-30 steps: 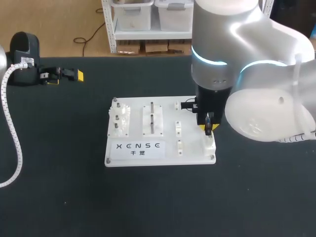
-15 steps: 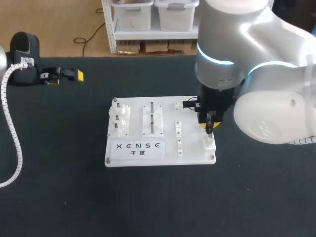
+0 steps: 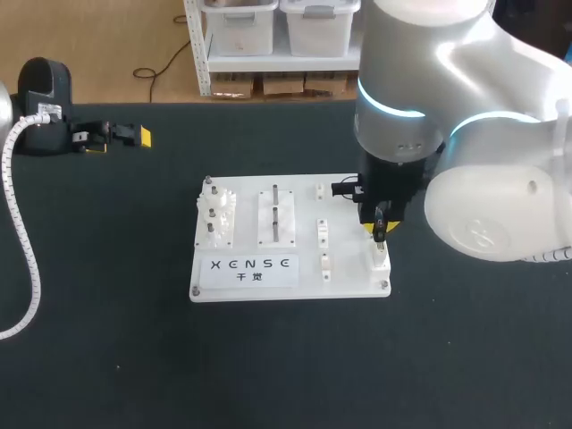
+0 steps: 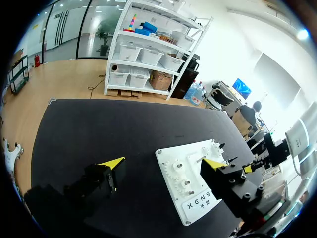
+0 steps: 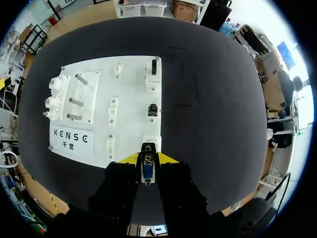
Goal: Insert the USB connector, Ethernet cable, and multi-pin plug into their matching sockets one by one.
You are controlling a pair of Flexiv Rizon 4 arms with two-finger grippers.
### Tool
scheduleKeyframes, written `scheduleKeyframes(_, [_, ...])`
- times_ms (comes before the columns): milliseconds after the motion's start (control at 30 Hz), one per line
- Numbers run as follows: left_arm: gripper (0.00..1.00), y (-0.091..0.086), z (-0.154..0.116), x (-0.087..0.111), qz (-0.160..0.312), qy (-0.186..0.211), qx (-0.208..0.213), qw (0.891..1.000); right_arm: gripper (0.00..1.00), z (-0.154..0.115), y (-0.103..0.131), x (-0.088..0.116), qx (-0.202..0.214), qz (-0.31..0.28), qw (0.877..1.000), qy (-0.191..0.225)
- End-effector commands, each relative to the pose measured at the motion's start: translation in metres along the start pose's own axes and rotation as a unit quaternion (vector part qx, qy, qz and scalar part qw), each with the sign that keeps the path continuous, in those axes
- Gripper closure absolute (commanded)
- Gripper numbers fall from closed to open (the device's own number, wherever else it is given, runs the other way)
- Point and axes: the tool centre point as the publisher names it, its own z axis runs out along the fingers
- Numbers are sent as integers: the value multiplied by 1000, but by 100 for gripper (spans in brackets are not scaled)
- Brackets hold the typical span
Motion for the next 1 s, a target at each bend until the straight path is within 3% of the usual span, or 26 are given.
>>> scheduleKeyframes(33, [0,0,0,0,0,0,0,1000,100,0,1,1,1,-3,1000,-3])
scheduleKeyframes(367, [0,0,0,0,0,0,0,1000,100,6,-7,12,-5,9,1000,-22])
scheduleKeyframes(1000, [0,0,0,0,0,0,0,1000,100,18,-7,6,7,23,1000,-2])
